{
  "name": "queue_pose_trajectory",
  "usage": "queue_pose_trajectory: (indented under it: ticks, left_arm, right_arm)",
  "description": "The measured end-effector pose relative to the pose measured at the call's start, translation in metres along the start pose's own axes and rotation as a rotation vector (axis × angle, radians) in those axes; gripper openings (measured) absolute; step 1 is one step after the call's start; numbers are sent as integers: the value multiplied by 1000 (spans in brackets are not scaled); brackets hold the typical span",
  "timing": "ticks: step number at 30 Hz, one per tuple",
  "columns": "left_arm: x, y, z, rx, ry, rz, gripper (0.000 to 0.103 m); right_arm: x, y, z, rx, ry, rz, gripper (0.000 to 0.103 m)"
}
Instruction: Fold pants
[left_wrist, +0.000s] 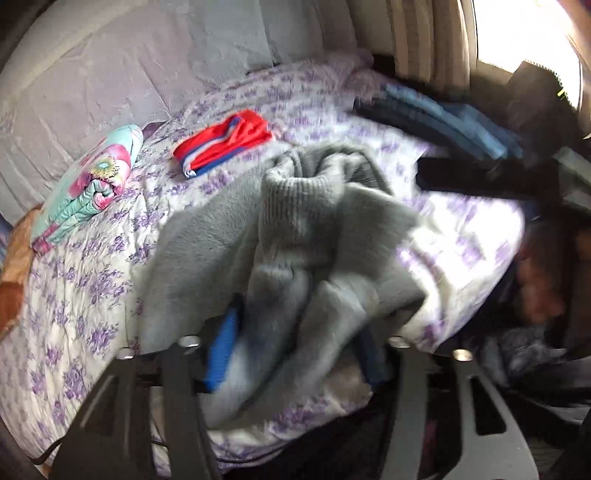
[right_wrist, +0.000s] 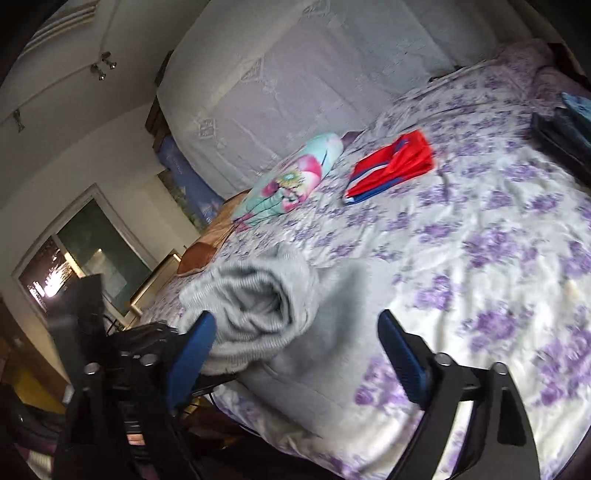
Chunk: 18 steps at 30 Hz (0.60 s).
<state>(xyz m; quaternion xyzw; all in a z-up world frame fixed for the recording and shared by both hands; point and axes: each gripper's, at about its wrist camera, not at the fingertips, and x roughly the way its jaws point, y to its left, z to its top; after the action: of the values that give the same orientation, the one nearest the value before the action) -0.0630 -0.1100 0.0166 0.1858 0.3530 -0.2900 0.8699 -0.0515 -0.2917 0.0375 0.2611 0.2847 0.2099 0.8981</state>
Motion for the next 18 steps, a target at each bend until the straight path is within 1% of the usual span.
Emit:
queue_pose_trajectory:
  ticks: [1, 2, 3, 5, 6, 7, 9, 10, 11, 12, 13, 14, 15, 16, 17, 18]
  left_arm:
    - [-11, 7, 2, -22, -35, -43, 94]
    - [-20, 12, 3, -36, -63, -65, 99]
    - [-29, 17, 3, -51, -83, -102, 99]
    - [-32, 23, -1, -88, -74, -165, 99]
    - [-28, 28, -1, -109, -68, -164, 99]
    - [-16, 37, -3, -144, -42, -149, 99]
    - [10, 52, -8, -210, 13, -174, 96]
    - [26, 57, -11, -234, 44, -197, 83]
    - [40, 57, -13, -240, 78, -223, 75]
    - [48, 51, -14, -233, 96, -233, 74]
    - [47, 46, -14, -216, 86, -227, 74]
    - [43, 39, -11, -190, 71, -244, 73]
    - [38, 35, -9, -177, 60, -271, 69]
    - [32, 29, -5, -161, 40, -308, 67]
    - [30, 25, -2, -153, 27, -332, 67]
    - [33, 24, -2, -154, 32, -344, 69]
  right_arm:
    - [1, 2, 1, 13, 4, 19, 95]
    - [4, 1, 4, 49, 12, 51, 96]
    - [8, -2, 6, 86, 24, 79, 97]
    - [20, -10, 6, 167, 65, 136, 97]
    - [26, -13, 5, 189, 87, 120, 97]
    - [33, -17, 2, 196, 110, 76, 97]
    - [46, -15, -2, 175, 137, 32, 96]
    - [53, -12, -4, 153, 147, 26, 79]
    - [58, -7, -4, 126, 156, 30, 58]
    - [63, -1, -2, 88, 171, 23, 30]
    - [63, 8, 4, 52, 165, 36, 21]
    - [58, 14, 10, 34, 148, 49, 18]
    - [49, 26, 19, -11, 125, 53, 18]
    - [43, 35, 25, -51, 109, 40, 18]
    - [35, 44, 30, -105, 96, -7, 18]
    - [33, 44, 32, -114, 98, -46, 20]
